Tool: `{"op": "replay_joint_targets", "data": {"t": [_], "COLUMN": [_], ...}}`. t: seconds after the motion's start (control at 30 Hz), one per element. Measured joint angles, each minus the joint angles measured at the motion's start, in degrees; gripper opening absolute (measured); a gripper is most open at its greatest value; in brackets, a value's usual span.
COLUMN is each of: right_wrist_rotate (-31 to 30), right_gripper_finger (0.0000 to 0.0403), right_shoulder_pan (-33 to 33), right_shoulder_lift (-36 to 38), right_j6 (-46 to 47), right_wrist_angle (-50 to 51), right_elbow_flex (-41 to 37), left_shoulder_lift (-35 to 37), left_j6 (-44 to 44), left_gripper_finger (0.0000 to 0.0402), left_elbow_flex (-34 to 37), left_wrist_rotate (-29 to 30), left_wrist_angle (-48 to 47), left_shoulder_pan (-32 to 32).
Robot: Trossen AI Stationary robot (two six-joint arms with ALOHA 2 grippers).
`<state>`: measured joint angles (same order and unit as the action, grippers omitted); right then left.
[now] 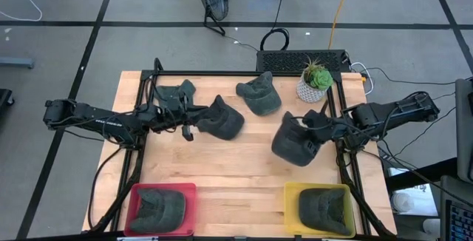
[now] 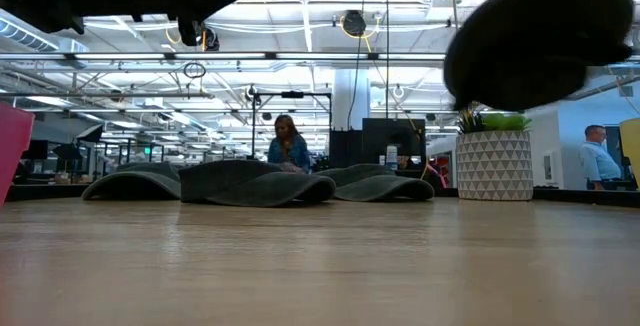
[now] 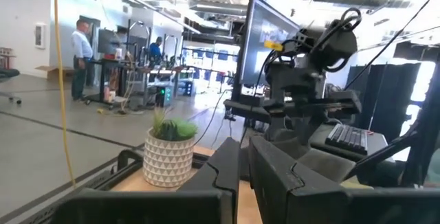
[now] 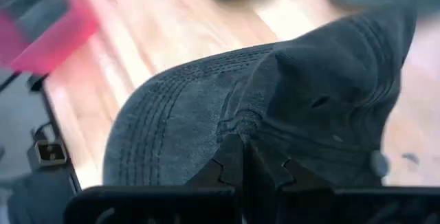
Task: Pick & Place hat
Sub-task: Put the black cap into the yellow bin
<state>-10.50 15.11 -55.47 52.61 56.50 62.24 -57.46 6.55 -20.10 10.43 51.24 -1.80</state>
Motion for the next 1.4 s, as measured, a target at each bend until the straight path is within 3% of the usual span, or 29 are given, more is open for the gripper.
{"op": "replay_joint_targets", "data": {"t": [0.2, 0.33, 0.57, 0.97, 1.1, 1.27, 1.4], "right_wrist_rotate": [4.9, 10.5, 11.4, -4.5, -11.8, -23.1, -28.6], "right_gripper_finger": [0.0001, 0.0000, 0.0000, 0.0000, 0.0000, 0.0000, 0.0000], "right_shoulder_pan": [0.0, 0.4, 4.6, 18.8, 24.7, 31.3, 35.0], "right_shoulder_lift": [0.7, 2.0, 4.2, 3.5, 0.9, -3.9, -7.9], "right_j6": [17.2, 26.1, 39.9, 50.8, 52.6, 44.5, 37.7], "right_wrist_angle": [8.4, 8.1, 4.2, -5.5, -13.0, -29.7, -39.2], "right_elbow_flex": [0.0, 0.0, 0.0, 0.0, 0.0, 0.0, 0.1], "left_shoulder_lift": [0.0, 0.0, 0.0, 0.0, 0.0, 0.0, 0.0], "left_j6": [2.3, 2.6, 1.1, 1.3, 1.3, 1.5, 2.1], "left_gripper_finger": [0.0037, 0.0037, 0.0037, 0.0037, 0.0037, 0.0037, 0.0037], "left_elbow_flex": [0.0, 0.0, 0.0, 0.0, 0.0, 0.0, 0.0], "left_wrist_rotate": [0.4, 0.1, 0.0, -0.1, -0.1, -0.1, -0.1], "left_wrist_angle": [2.5, 4.3, 5.9, 6.1, 6.0, 6.0, 6.0], "left_shoulder_pan": [-0.2, -0.2, -0.7, -3.7, -3.8, -3.8, -3.8]}}
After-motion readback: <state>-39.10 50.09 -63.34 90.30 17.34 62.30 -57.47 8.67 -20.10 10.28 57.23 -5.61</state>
